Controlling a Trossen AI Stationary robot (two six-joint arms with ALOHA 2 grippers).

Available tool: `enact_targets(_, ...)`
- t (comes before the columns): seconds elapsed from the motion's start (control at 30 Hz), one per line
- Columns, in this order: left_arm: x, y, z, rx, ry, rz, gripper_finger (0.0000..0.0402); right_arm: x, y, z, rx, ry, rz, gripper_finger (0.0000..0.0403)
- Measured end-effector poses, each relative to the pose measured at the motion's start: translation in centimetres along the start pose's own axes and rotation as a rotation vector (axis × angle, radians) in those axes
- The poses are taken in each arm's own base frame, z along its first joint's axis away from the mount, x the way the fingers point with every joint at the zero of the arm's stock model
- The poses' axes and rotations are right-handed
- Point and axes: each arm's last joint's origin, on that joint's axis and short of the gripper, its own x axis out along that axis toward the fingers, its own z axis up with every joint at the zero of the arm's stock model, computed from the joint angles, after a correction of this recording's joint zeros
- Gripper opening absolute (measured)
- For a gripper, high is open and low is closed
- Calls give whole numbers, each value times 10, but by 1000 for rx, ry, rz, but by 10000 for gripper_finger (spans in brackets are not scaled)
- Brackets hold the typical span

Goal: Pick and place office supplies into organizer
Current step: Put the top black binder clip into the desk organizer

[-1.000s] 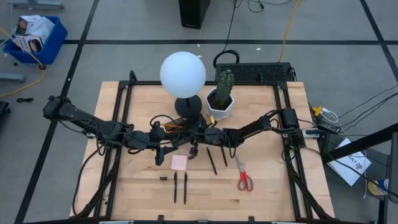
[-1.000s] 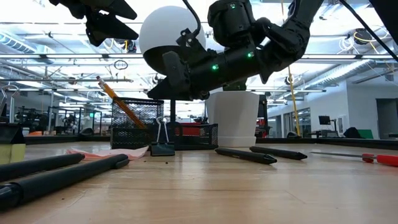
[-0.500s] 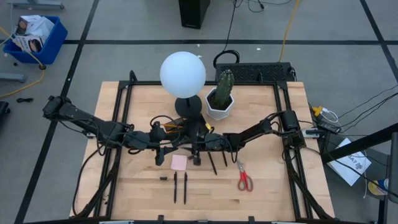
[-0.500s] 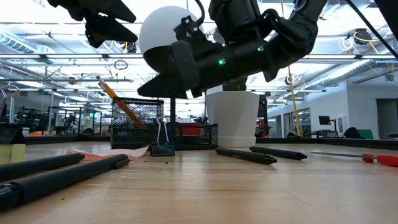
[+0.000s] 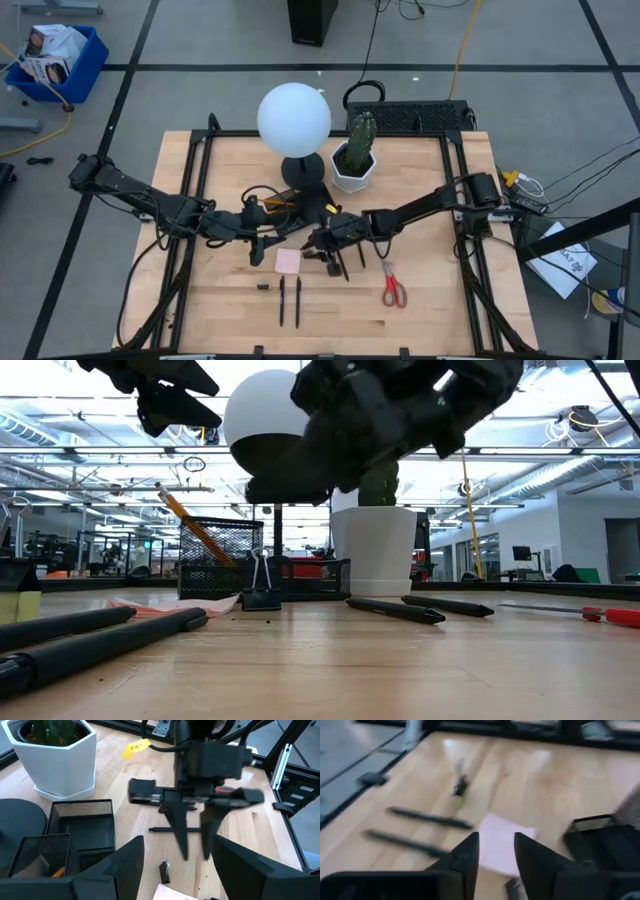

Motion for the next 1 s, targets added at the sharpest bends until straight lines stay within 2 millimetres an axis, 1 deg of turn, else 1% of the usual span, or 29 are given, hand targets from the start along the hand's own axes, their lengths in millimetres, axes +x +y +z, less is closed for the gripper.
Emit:
enact_targets(0.1,0,0,0,0,0,0,232,-2,3,1,-12,6,97,145)
enact_targets(0.17,0,0,0,0,0,0,232,-2,4,1,-33,7,122,156)
enact_targets(0.27,0,0,0,-2,-4,-2,232,-2,4,-1,-62,24,109,163)
enact_targets(0.4,0,-1,3,-3,-26,-12,232,-3,1,-3,-69,51,59,164)
enact_targets(0.57,0,-1,3,0,-29,-13,232,-1,1,-5,-90,55,48,164)
enact_targets(0.7,0,-1,3,0,-29,-13,232,-1,-2,-6,-119,73,-33,164)
enact_targets(0.8,0,-1,3,1,-27,-13,232,-2,-4,-13,-119,96,-69,164)
enact_targets(1.0,0,-2,3,-3,-33,-16,232,-7,-9,-28,-111,52,-88,164)
